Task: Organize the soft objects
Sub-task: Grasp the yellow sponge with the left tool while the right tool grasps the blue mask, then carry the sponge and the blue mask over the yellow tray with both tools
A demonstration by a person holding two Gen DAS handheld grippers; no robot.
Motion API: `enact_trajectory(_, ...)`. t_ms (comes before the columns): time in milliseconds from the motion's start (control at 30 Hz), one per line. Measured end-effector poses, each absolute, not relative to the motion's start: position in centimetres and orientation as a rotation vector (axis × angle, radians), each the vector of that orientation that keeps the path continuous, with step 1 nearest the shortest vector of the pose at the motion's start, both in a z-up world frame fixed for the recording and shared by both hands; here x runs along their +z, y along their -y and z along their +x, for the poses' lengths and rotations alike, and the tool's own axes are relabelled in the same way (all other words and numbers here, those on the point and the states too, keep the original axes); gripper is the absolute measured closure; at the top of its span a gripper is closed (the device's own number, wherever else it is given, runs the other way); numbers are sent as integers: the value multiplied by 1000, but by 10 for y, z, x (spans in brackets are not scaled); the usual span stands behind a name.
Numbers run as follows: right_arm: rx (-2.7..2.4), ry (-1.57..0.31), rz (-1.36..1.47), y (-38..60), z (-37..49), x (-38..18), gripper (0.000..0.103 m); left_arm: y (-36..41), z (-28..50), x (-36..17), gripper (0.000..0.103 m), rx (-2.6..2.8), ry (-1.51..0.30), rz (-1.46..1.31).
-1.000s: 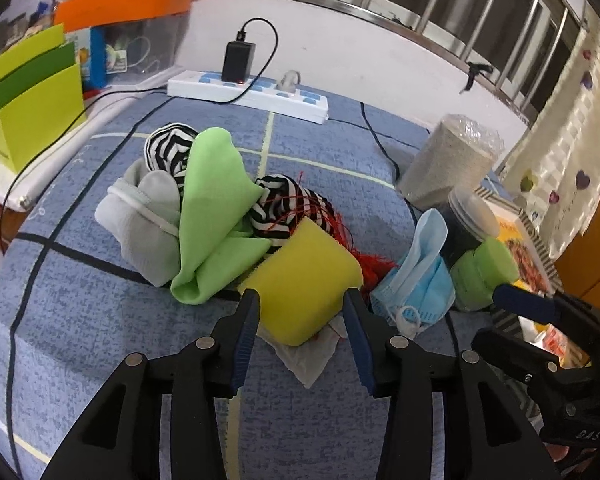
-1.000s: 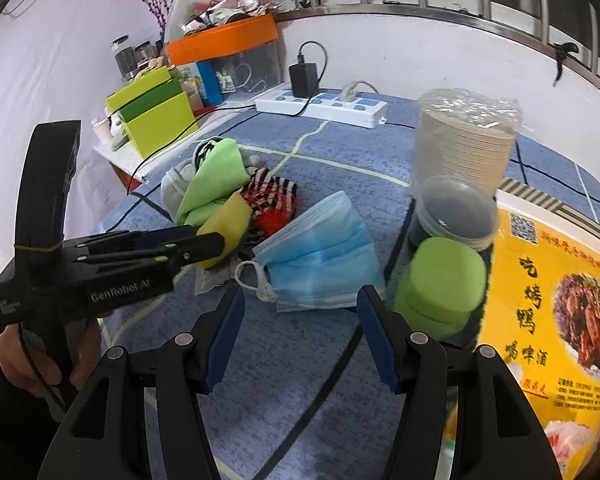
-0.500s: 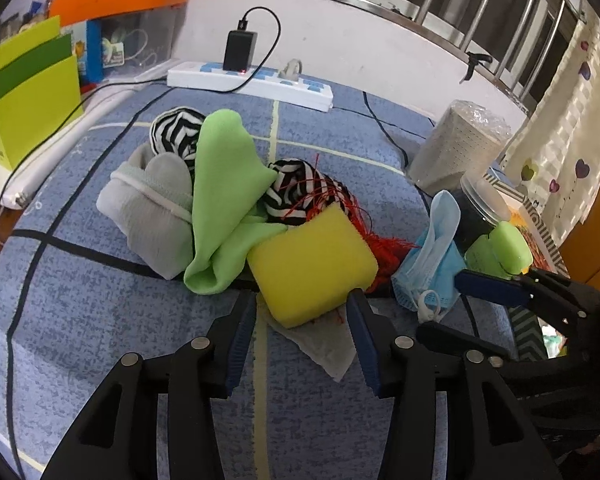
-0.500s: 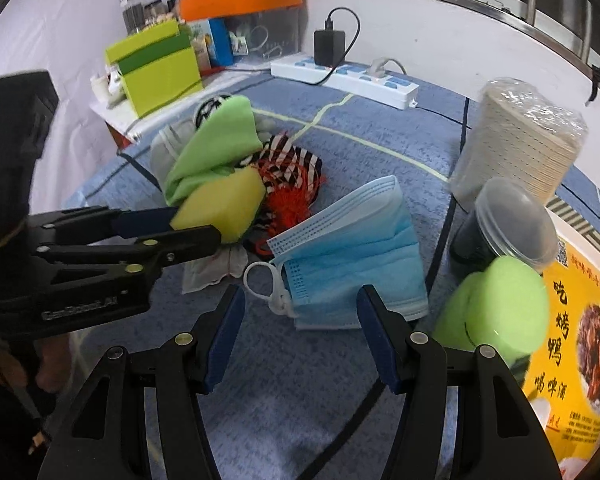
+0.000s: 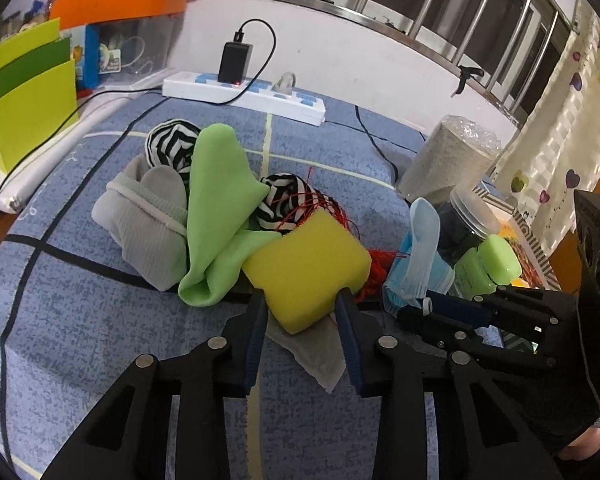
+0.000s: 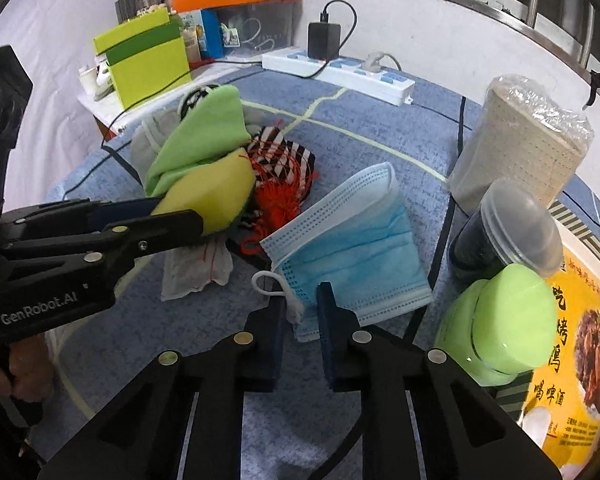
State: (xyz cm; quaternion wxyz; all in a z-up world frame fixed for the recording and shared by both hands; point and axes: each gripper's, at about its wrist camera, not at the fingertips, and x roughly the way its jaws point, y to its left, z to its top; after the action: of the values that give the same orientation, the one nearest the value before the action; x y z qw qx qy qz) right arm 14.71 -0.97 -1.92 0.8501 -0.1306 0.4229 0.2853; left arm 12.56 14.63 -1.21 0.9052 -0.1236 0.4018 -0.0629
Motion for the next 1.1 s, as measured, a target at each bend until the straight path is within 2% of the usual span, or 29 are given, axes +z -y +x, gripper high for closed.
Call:
enact_trajectory(533,657,-769,-176,36,103,27,88,-137,83,22,73,-94,-766,-248)
enact_trajectory(1100,622,-644,-112,83,58,67,88,-87,49,64,73,-120,-695,-161)
